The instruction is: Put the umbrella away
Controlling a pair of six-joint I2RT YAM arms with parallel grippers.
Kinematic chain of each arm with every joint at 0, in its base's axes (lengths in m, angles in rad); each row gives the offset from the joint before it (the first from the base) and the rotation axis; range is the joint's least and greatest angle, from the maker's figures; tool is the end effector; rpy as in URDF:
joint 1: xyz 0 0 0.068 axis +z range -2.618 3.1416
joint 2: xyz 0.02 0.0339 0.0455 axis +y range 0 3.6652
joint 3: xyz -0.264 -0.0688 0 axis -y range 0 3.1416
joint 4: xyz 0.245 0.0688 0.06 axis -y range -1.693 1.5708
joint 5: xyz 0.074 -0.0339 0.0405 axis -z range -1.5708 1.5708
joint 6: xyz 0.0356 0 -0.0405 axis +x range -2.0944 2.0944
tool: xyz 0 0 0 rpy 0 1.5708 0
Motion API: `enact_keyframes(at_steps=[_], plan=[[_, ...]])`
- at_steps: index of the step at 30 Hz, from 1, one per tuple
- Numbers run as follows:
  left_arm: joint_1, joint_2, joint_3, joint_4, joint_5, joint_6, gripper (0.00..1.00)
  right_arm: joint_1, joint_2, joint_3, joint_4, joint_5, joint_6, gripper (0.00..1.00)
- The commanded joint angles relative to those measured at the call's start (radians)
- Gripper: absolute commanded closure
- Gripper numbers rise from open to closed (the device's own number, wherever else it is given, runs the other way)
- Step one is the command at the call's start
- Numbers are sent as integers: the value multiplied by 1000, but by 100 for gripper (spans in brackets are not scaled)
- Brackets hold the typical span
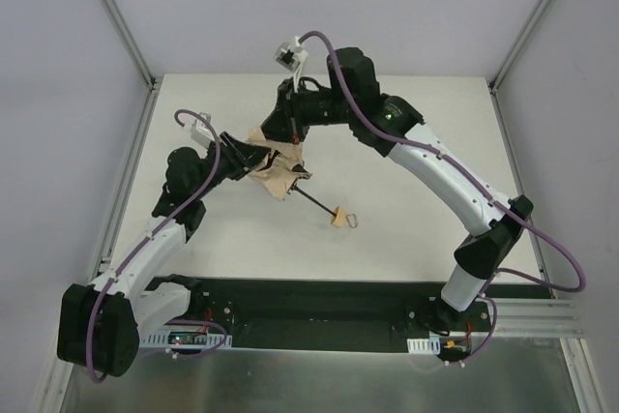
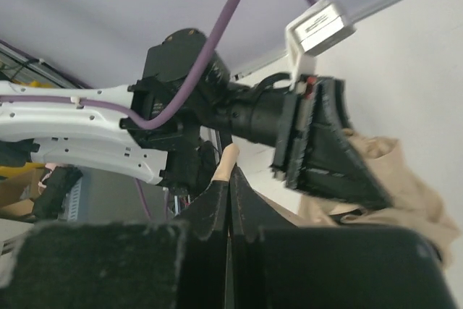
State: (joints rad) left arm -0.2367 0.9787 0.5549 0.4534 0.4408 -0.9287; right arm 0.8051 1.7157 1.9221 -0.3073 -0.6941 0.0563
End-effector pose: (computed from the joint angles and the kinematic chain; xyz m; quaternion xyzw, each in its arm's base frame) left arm 0.2169 -0.0680 0.2896 -0.0830 0.6926 -0.5124 0.5008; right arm 0.2514 0.2944 0.4735 -0.4674 0.5659 0.4925 0.4676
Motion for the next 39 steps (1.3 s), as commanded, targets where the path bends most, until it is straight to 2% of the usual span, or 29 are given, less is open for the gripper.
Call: enact_keyframes(at_steps=[1,4,6,9,10,13,17,22,24,27,29,31,34,35,39], plan=[[-9,47,3,205,-103,-48,100,88,-90,89,-171,115,-82,100],[-7,66,11,212,-90,-67,100,112,-110,89,-254,221,-92,100],[-9,66,4,223,-103,-82,100,127,-113,107,-349,388,-29,100],[-9,32,-41,281,-200,-84,100,132,-132,134,-570,750,277,100],[-9,22,-68,321,-252,-85,100,134,-145,111,-591,777,366,100],[-7,15,-92,398,-390,-88,100,134,-179,42,-606,780,538,100],[-7,73,-12,441,-459,-81,100,147,-225,-52,-505,754,735,100],[-7,164,117,536,-524,-142,100,167,-242,-129,-363,705,861,100],[-7,201,193,568,-524,-165,100,167,-243,-172,-290,621,896,100],[-9,261,308,594,-521,-214,100,180,-217,-190,-210,546,916,99],[-10,297,381,626,-514,-249,100,178,-193,-195,-126,442,922,100],[-12,328,439,643,-507,-310,100,178,-154,-140,-121,391,843,100],[-24,351,508,637,-491,-404,100,169,-99,-34,-219,387,630,100],[-33,348,519,630,-499,-424,100,169,-88,-2,-223,401,561,100],[-73,318,554,558,-511,-515,100,180,-25,193,-419,644,236,100]])
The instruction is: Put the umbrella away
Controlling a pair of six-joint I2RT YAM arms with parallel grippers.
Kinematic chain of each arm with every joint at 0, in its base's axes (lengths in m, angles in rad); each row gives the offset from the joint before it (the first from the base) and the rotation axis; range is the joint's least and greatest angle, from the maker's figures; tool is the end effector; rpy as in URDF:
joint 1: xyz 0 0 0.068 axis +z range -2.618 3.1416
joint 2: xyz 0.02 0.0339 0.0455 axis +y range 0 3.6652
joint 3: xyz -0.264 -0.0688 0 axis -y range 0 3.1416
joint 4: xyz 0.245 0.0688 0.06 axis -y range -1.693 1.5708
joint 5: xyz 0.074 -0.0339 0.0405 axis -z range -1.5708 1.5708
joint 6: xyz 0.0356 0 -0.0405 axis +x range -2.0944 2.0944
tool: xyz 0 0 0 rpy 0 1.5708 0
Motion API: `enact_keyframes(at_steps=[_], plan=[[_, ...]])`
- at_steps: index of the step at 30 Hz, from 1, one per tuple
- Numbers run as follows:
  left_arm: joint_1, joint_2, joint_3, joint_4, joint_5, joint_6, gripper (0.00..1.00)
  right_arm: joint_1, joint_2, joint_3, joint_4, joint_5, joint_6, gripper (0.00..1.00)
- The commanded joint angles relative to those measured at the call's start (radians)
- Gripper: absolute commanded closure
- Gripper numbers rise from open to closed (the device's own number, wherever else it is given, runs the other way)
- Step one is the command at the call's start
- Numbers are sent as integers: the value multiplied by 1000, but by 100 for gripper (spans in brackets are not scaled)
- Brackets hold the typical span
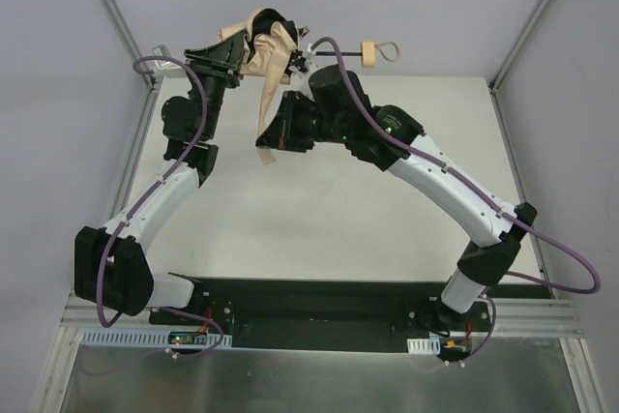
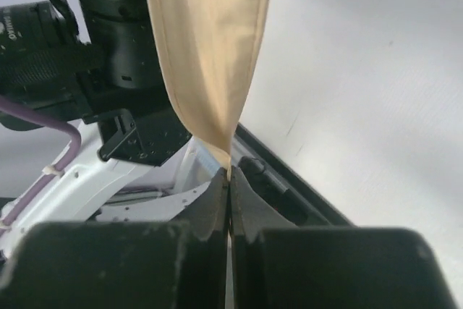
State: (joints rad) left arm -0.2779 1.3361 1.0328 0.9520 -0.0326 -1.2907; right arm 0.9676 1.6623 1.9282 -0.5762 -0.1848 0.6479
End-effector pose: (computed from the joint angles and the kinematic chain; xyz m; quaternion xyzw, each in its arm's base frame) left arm 0.2866 -0.0805 0.4206 -0.2285 0.3819 -0.6274 0.6390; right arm 0.2037 0.3072 0.4654 -0.1817 0.7855 0.4756 0.3517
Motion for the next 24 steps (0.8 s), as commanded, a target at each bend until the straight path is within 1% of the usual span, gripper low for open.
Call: enact_keyframes(at_steps=[1,3,5,6,7,8,9,11,12,14,15,16,17,18,19,20,21,24], plan=[[-41,-54,75,45,-49,-174,100,20,45,224,-186,215,-414,100],[-70,-86,66,1,-87,-206,100,28,60,245,-192,345,-535,100],[-89,-104,65,-30,-116,-257,100,45,47,191,-121,468,-621,100],[-93,-106,67,-29,-122,-286,100,45,41,161,-87,493,-640,99],[-95,-106,73,-24,-128,-306,100,46,33,141,-52,522,-640,96],[-98,-103,78,-18,-135,-321,100,48,30,126,-27,545,-671,90],[-98,-100,82,-1,-139,-328,100,48,27,129,-11,550,-674,86],[-98,-89,90,43,-144,-334,100,51,17,143,-20,538,-669,85],[-98,-83,95,60,-147,-343,100,59,7,140,-22,538,-668,81],[-98,-65,111,96,-141,-338,100,66,-28,123,-30,519,-650,68],[-96,-58,121,109,-136,-331,100,71,-47,114,-39,506,-649,60],[-96,-51,131,122,-129,-319,100,75,-71,91,-40,474,-625,50],[-96,-45,139,132,-124,-314,100,79,-93,81,-57,443,-625,36],[-95,-38,148,137,-124,-305,100,83,-110,78,-85,418,-616,26],[-90,-31,156,152,-119,-291,100,88,-133,71,-114,403,-602,12],[-84,-26,165,169,-110,-282,100,88,-153,60,-149,395,-587,1],[-77,-17,174,185,-101,-276,100,91,-182,39,-172,387,-567,4],[-55,5,193,218,-84,-268,100,91,-303,-81,-182,351,-498,4]])
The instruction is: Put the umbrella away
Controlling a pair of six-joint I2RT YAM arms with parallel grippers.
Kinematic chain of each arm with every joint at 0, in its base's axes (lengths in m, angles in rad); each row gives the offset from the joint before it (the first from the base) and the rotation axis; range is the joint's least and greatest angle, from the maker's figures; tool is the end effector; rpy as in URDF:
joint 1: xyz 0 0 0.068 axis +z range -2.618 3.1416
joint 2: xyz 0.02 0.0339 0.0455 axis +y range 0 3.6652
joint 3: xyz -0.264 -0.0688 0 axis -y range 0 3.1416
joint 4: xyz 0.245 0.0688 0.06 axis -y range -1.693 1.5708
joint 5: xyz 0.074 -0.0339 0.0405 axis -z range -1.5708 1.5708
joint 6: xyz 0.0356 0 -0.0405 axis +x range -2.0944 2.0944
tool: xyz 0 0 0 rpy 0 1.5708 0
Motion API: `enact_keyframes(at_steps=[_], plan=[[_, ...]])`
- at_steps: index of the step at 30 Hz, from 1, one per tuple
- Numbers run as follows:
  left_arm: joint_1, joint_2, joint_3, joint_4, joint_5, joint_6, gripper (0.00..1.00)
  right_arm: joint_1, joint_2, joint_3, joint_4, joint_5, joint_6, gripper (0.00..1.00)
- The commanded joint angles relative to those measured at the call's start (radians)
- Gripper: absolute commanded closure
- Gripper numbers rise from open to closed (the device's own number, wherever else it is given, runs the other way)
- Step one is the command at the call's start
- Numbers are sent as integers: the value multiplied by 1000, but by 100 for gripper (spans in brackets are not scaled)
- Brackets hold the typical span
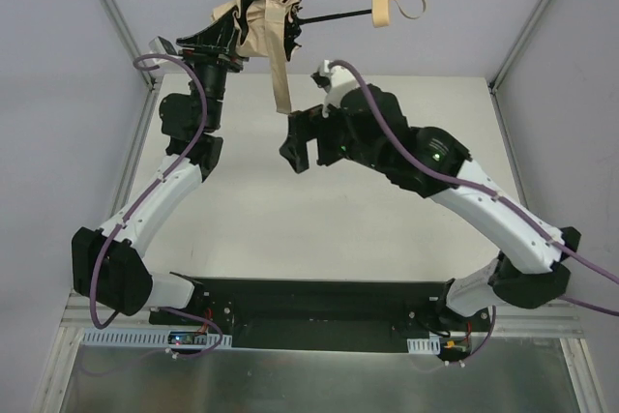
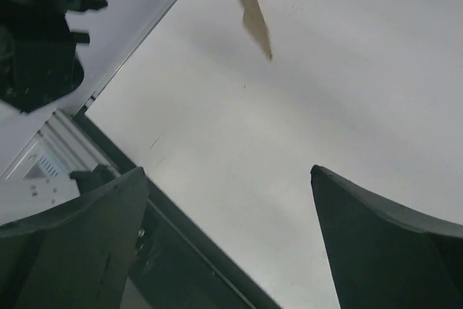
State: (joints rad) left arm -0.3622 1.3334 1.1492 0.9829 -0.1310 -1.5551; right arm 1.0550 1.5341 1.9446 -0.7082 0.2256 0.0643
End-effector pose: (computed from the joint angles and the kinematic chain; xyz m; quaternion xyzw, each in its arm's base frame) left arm 0.2691 -0.0970 0.4625 -0.2612 0.2768 -0.7424 0.5514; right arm 0.1623 0.2700 0.4982 -0.3210 0.7348 0.2369 0.5486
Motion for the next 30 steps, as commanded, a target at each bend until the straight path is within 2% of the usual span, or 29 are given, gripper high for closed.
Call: enact_keyframes(at_steps=[1,2,3,4,7,9,10,12,13,15,18,21,24,30], plan=[[34,12,86,195,22,-6,100,3,-216,-157,-36,-75,115,4],[40,19,98,203,31,-11,100,3,-263,-214,-8,-59,162,4],[45,33,109,226,48,-14,100,-4,-300,-261,-35,13,260,4],[51,44,121,247,66,-25,100,-28,-324,-286,-74,11,376,4],[58,78,152,324,122,-66,100,-171,-391,-375,-25,-208,579,4],[58,95,159,381,169,-86,100,-310,-404,-441,5,-426,775,1],[60,98,162,404,189,-86,100,-367,-410,-487,51,-547,892,3],[63,105,172,439,241,-98,100,-444,-411,-617,276,-740,1165,5],[63,105,172,451,266,-100,100,-452,-413,-692,408,-777,1298,5],[63,101,164,468,319,-96,100,-432,-413,-818,757,-740,1646,10],[62,102,144,519,366,-86,100,-383,-368,-826,890,-711,1903,13],[60,125,139,577,380,-111,100,-320,-371,-787,883,-573,2032,15],[58,115,129,564,393,-92,100,-254,-353,-715,816,-490,2100,16],[58,145,153,597,406,-102,100,-179,-259,-636,832,-440,2192,22]])
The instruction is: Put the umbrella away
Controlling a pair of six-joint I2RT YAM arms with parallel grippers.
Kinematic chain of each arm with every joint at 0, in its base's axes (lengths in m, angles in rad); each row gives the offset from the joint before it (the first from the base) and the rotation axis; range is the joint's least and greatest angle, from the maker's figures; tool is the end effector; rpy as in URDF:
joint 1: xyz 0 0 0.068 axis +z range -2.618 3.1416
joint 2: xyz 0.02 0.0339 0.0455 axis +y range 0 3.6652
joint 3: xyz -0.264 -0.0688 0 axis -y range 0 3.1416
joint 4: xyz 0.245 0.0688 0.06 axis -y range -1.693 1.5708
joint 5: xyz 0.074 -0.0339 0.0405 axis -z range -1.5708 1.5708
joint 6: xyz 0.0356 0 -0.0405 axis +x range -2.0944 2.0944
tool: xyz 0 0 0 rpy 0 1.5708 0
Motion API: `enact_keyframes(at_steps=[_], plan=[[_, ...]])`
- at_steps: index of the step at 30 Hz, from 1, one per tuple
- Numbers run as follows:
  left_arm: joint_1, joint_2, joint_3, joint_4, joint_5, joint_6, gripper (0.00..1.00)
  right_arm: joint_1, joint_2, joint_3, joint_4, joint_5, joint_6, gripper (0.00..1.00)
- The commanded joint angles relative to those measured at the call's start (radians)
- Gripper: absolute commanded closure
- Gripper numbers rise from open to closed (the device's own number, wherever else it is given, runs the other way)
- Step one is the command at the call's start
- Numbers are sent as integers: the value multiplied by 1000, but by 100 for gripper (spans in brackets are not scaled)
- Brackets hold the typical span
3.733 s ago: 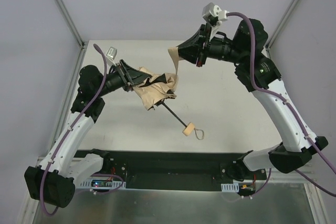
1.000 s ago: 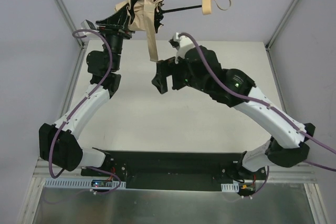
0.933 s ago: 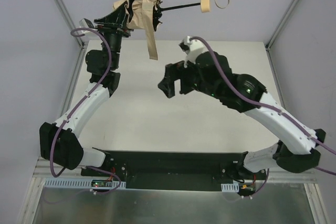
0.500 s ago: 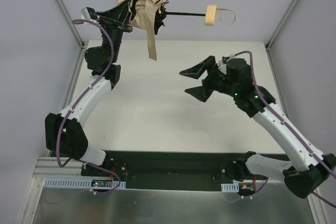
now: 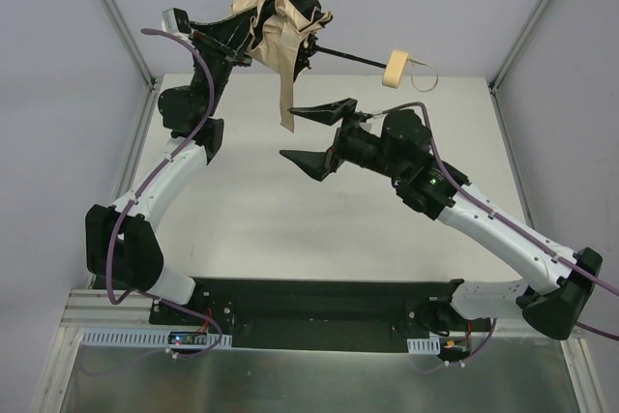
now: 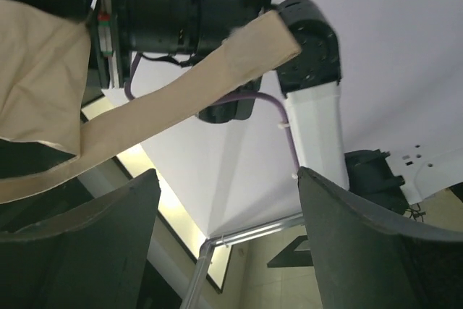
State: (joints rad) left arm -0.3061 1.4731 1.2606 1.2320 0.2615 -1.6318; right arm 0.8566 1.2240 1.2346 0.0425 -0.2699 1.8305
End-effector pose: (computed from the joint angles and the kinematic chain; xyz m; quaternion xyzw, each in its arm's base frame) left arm 0.2863 -0.1001 0.4756 -0.0672 0.2899 -0.8065 0.5109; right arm 0.1781 0.2199 0.4301 0.2328 0.6483 0.7214 0.0718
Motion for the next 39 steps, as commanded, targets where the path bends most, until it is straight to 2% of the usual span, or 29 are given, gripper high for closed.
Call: enact_keyframes(at_steps=[1,7,14,22,28,32,39], plan=[[2,7,43,353,15,-26,100,18,63,91,79,63,426,23],[1,4,36,388,5,-26,100,19,80,92,100,118,437,35],[1,9,43,391,-8,-30,100,6,-60,-83,65,211,441,34],[-4,6,25,394,4,-28,100,-11,17,44,51,160,423,31],[-7,9,42,391,12,-36,100,-14,81,112,71,176,443,33],[-10,1,39,385,12,-39,100,-13,127,134,91,161,438,45],[-42,-13,22,383,-7,-71,100,-11,166,111,172,184,417,77]])
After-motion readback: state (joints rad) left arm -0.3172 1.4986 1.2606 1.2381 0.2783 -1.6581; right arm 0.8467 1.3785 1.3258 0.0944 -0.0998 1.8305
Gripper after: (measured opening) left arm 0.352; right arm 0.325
